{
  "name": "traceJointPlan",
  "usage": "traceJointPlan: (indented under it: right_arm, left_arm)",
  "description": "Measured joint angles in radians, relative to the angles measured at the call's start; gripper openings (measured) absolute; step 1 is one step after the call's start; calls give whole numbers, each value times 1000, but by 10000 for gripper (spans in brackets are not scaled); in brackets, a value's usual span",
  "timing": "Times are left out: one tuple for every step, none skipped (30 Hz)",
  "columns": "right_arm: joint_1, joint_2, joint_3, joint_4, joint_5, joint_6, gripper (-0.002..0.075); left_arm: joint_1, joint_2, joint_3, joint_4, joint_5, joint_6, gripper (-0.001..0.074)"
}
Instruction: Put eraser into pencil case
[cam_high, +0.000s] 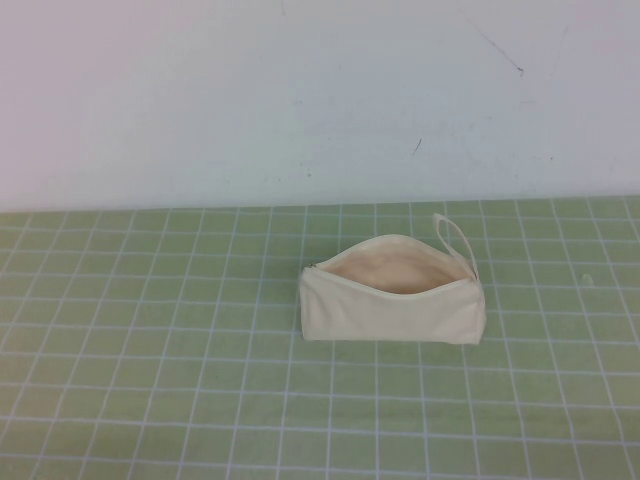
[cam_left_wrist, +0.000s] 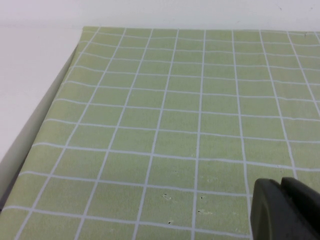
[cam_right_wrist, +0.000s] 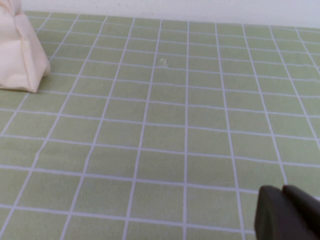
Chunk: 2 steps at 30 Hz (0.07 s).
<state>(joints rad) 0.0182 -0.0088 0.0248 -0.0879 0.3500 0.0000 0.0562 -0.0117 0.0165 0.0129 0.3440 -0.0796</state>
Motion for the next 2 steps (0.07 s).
traceJointPlan:
  right_arm:
    - [0,0,0,0,0,0,-1]
    - [0,0,0,0,0,0,-1]
  left_arm:
    - [0,0,0,0,0,0,-1]
    - [0,0,0,0,0,0,-1]
